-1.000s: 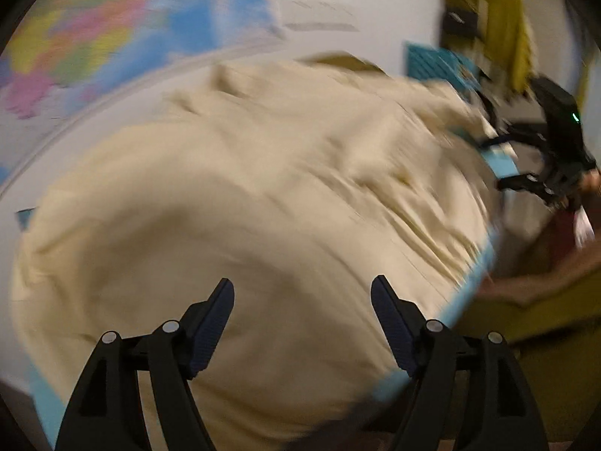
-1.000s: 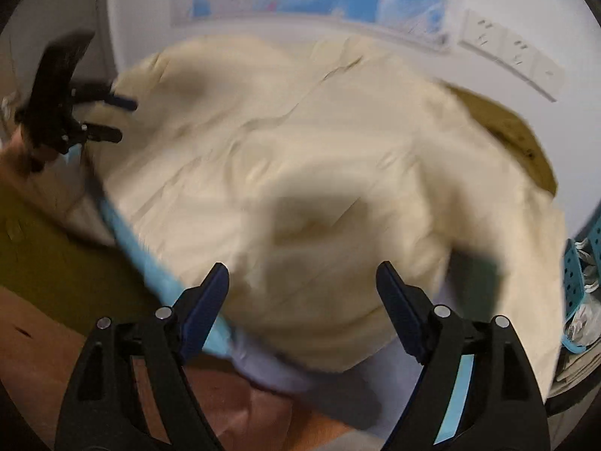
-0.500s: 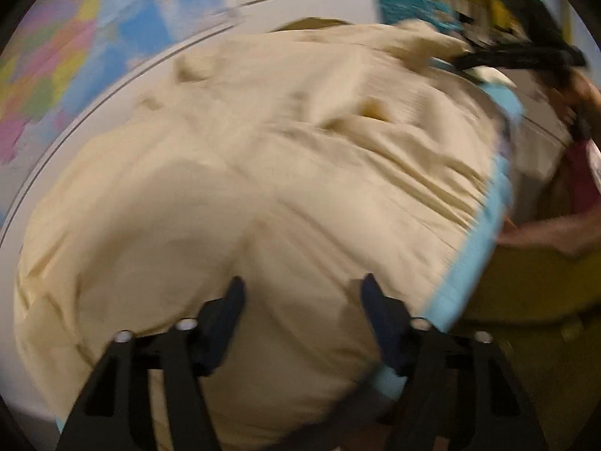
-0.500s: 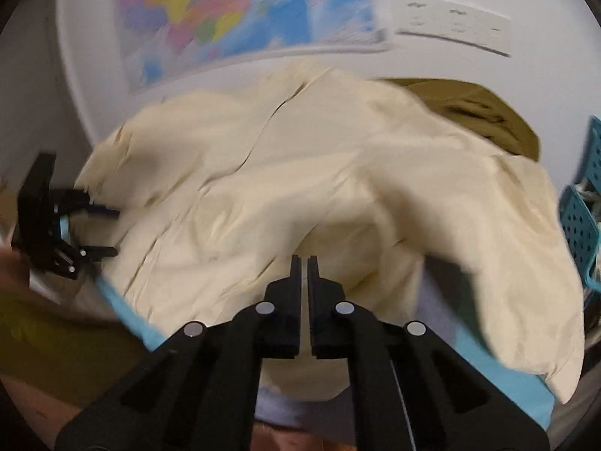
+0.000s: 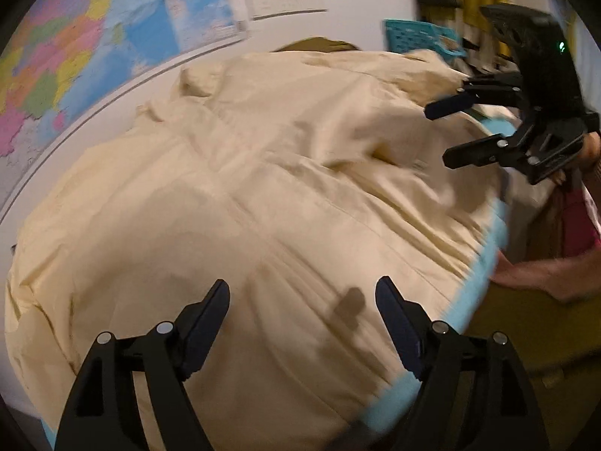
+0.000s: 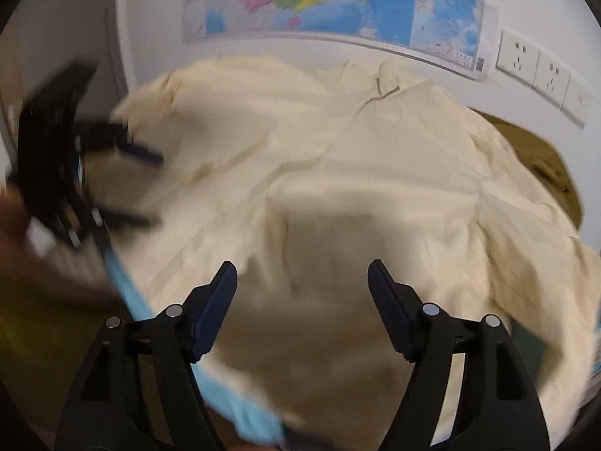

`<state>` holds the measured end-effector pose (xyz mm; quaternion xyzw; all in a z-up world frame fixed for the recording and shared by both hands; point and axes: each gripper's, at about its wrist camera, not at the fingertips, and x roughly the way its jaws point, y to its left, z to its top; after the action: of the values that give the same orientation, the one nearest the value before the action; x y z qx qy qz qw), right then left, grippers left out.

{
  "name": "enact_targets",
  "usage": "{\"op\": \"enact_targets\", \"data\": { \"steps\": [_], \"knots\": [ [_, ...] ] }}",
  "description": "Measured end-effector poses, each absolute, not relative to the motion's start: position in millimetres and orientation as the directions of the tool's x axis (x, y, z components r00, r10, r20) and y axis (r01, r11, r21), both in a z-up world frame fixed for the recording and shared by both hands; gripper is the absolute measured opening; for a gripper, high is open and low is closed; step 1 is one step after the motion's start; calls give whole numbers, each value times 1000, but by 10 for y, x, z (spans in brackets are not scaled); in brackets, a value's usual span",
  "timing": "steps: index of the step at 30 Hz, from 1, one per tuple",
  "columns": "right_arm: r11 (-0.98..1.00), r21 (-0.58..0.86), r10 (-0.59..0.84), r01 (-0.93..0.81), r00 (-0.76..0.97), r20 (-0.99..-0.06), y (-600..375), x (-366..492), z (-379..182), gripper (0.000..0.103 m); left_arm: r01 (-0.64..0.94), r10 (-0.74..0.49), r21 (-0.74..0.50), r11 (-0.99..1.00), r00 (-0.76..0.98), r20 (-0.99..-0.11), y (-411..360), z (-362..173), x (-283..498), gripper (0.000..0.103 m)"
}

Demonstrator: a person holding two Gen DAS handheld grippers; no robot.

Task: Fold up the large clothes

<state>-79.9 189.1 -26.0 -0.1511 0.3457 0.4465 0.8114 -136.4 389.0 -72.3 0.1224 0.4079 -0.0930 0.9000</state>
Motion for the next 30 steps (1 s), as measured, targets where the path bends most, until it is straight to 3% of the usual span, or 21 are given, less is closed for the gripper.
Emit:
{"op": "enact_targets", "data": {
  "steps": [4,11,15,23,24,27,28,30],
  "knots": [
    [560,143,651,-816,328,-685,2238,-437,-154,70,178,-34,102,979,633,-774,4095,-666,-1036,78],
    [625,122,585,-771,359,-727,2895,330,-103,59,61,-36,0,998,597,-801,4359,-649,-547,78],
    [639,249,599,-728,268,-754,3185,793,-225,57,20,-45,-42,999,602,-797,4514,-651,-456,78],
    [631,198,518,-750,218,-827,3692,894,-612,58,-62,-12,-60,996,591,-807,4935,-658,-381,82],
    [638,212,519,-740,210,-828,3718,926,-641,55,-65,-12,-62,996,588,-809,4975,-665,-372,83],
    [651,169,498,-740,249,-831,3767,970,-636,10,-72,-15,-70,995,584,-812,5060,-674,-342,83],
    [642,214,522,-736,215,-825,3755,1010,-636,3,-74,-11,-67,995,586,-810,5072,-671,-334,82],
    [642,241,534,-728,199,-822,3728,1068,-637,3,-77,-6,-64,995,592,-806,5076,-665,-341,83]
  ]
}}
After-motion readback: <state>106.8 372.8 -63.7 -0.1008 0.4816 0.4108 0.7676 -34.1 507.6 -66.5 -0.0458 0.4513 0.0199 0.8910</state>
